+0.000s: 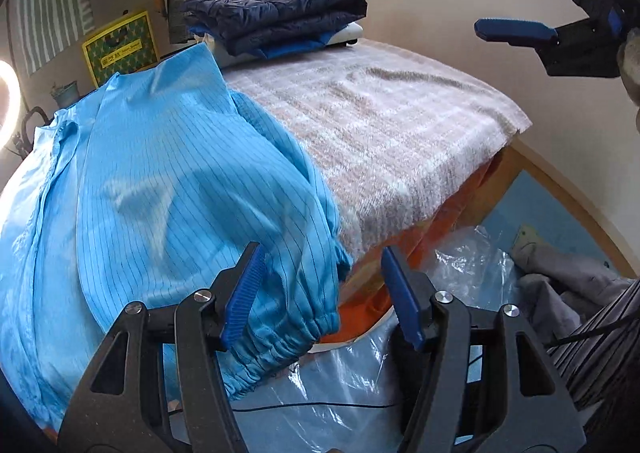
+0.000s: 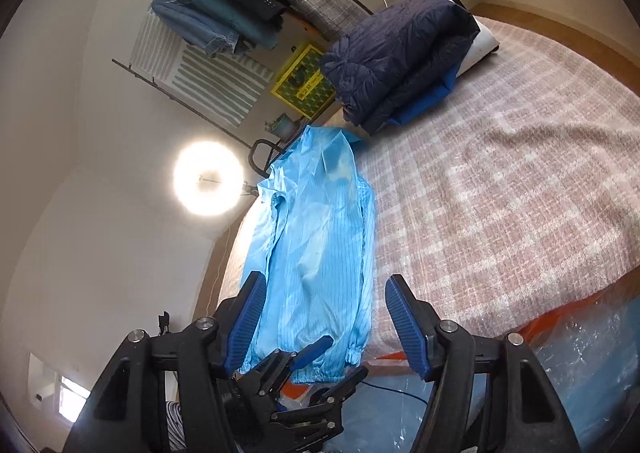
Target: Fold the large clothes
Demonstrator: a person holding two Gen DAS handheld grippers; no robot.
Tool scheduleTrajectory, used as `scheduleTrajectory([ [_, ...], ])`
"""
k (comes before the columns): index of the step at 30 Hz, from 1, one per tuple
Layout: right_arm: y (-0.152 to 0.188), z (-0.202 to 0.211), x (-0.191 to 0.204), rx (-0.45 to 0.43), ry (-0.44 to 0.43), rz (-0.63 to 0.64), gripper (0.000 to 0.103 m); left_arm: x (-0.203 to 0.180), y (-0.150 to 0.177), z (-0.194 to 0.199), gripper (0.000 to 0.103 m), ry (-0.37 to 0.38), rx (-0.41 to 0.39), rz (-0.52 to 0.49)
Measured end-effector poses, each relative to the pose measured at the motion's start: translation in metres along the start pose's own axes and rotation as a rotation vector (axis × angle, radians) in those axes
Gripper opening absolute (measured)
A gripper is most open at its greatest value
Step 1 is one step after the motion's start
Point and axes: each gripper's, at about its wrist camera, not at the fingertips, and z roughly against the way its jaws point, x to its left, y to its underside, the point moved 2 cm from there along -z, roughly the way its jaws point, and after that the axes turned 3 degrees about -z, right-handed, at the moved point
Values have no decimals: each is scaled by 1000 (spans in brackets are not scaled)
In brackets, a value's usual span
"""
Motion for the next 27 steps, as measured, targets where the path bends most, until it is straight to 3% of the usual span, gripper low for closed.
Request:
scheduleTrajectory([
  [6,-3,-1,-5,-1,-21,-36,66,2,11,-2,59,-68,-19,-73],
  [8,-4,-2,-4,-2,-27,-38,66,5,12,-1,43,-78,-25,-67],
  [10,-4,-4,-2,0,-27,-29,66,10,12,3,15,-47,-33,-34],
  [14,-4,-11,2,17,-29,-16,66,21,9,18,11,65,-28,89],
  [19,-4,-15,4,30,-30,1,66,7,17,15,13,42,-3,13],
  [21,-5,-16,4,32,-29,2,66,4,19,18,13,29,-32,16],
  [23,-5,-16,3,32,-31,2,66,0,15,20,30,7,-44,9],
  [24,-5,-16,3,31,-30,2,66,-3,13,19,60,-8,-45,-2],
  [25,-5,-16,3,31,-31,1,66,-6,10,20,74,-33,-55,-19],
  [27,-7,-17,2,29,-32,-1,66,-16,5,18,74,-80,-85,-70],
])
